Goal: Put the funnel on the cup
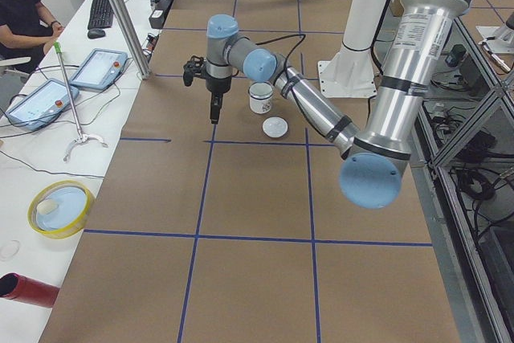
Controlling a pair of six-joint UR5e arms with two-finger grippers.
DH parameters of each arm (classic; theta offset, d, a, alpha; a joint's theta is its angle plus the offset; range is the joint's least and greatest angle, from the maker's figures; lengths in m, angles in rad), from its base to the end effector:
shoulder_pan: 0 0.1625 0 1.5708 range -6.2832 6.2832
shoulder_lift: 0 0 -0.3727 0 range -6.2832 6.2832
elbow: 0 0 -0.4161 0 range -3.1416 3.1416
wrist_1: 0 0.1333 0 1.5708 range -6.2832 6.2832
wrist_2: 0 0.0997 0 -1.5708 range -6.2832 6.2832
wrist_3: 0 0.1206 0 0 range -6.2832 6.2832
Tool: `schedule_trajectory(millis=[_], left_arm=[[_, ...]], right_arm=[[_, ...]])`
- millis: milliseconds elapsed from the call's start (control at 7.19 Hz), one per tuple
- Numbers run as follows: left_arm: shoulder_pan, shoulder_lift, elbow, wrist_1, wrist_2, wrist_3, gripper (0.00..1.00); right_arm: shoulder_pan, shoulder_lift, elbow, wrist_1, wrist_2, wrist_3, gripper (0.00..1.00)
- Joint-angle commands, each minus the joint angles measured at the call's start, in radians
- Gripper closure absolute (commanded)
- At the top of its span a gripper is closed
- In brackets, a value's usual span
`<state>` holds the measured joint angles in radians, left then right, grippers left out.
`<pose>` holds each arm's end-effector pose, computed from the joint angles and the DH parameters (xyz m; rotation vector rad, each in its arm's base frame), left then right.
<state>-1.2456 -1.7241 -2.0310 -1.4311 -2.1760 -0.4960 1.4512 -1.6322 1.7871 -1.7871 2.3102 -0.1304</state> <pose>0.1084 -0.5239 0.3340 0.1838 0.7270 -0.0194 -0.0059 -0.4851 0.5654 -0.0547 -0.7410 -0.2157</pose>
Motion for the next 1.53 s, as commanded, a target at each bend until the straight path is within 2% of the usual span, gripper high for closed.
schedule_trajectory(millis=[0,139,278,556,834,1113,1391], left_arm=[[-0.305,0.244,0.078,-0.031,-0.099,0.573,0.00],[-0.412,0.273,0.212,-0.031,-0.113,0.744,0.00],[-0.416,0.278,0.253,-0.020,-0.104,0.764,0.00],[-0.416,0.304,0.246,-0.026,-0.111,0.742,0.00],[-0.408,0.288,0.252,-0.037,-0.107,0.477,0.00],[-0.408,0.290,0.180,-0.058,-0.113,0.461,0.00],[-0.408,0.291,0.186,-0.066,-0.111,0.476,0.00]], right_arm=[[0.000,0.000,0.000,0.000,0.000,0.002,0.00],[0.000,0.000,0.000,0.000,0.000,0.000,0.00],[0.000,0.000,0.000,0.000,0.000,0.000,0.00],[0.000,0.000,0.000,0.000,0.000,0.000,0.00],[0.000,0.000,0.000,0.000,0.000,0.002,0.00],[0.000,0.000,0.000,0.000,0.000,0.000,0.00],[0.000,0.000,0.000,0.000,0.000,0.002,0.00]])
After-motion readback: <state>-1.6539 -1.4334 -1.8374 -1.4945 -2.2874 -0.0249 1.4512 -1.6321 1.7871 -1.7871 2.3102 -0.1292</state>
